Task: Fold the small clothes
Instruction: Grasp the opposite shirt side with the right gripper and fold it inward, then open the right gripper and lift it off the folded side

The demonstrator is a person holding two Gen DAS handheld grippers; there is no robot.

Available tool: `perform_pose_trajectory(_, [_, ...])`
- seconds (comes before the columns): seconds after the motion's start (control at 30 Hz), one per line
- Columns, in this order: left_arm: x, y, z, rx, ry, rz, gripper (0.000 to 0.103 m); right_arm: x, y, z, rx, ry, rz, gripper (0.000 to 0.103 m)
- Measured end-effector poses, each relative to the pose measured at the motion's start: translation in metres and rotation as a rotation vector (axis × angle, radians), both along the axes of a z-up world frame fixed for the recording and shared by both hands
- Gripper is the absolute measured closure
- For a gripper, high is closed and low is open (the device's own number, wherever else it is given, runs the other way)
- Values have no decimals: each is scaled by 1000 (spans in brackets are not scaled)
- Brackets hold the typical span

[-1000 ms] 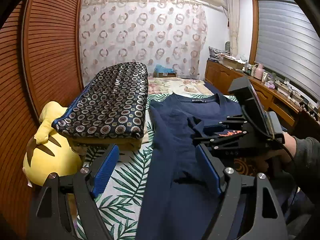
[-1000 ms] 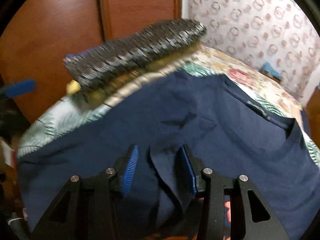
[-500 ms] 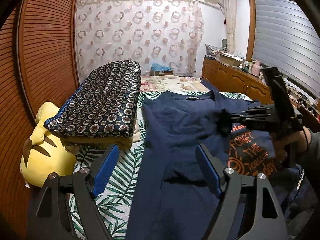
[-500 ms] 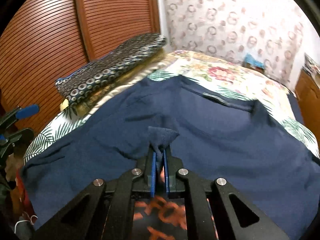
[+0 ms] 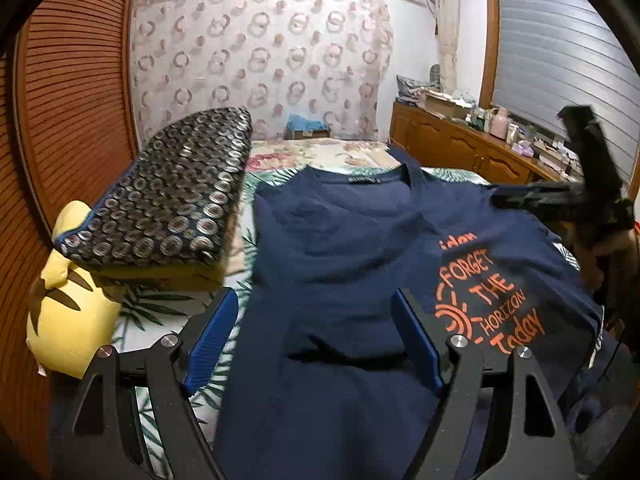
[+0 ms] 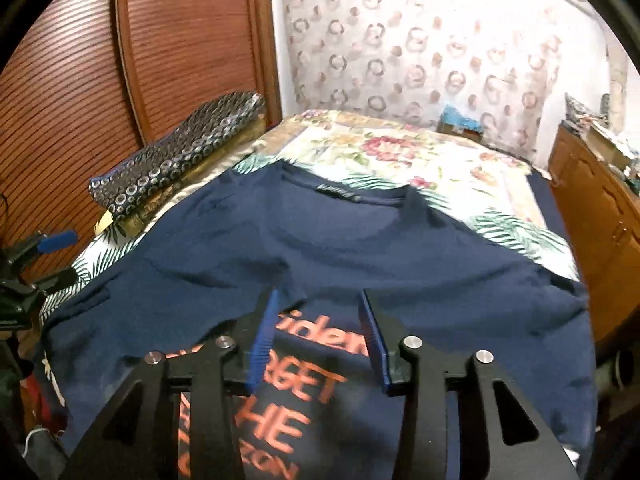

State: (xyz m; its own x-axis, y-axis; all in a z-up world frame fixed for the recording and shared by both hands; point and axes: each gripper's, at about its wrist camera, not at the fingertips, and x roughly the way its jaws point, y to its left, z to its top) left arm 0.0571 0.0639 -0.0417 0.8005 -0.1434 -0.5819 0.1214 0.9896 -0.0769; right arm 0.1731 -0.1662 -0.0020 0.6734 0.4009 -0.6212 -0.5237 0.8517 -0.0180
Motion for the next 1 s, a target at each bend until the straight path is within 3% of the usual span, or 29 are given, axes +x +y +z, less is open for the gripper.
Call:
perform_pose_trajectory(0.33, [13, -28, -10, 9, 40, -52, 23, -43, -73, 8, -23, -109, -188, 58])
perform_pose_trajectory(0.47, [20, -35, -15, 11, 58, -64, 23, -44, -107, -10, -13, -80, -283, 57])
perform_pose_trajectory(0.6, [28, -41, -20, 17, 83, -73, 23, -37, -126, -31, 0, -21, -343, 44])
perform_pose_trajectory(0.83, [47, -45, -38, 43, 186, -69, 23, -25, -133, -70, 7, 64, -441, 43])
perform_pose_trajectory(1.0, [54, -49, -44, 59, 229, -64, 23, -20, -137, -81, 27, 126, -436, 43])
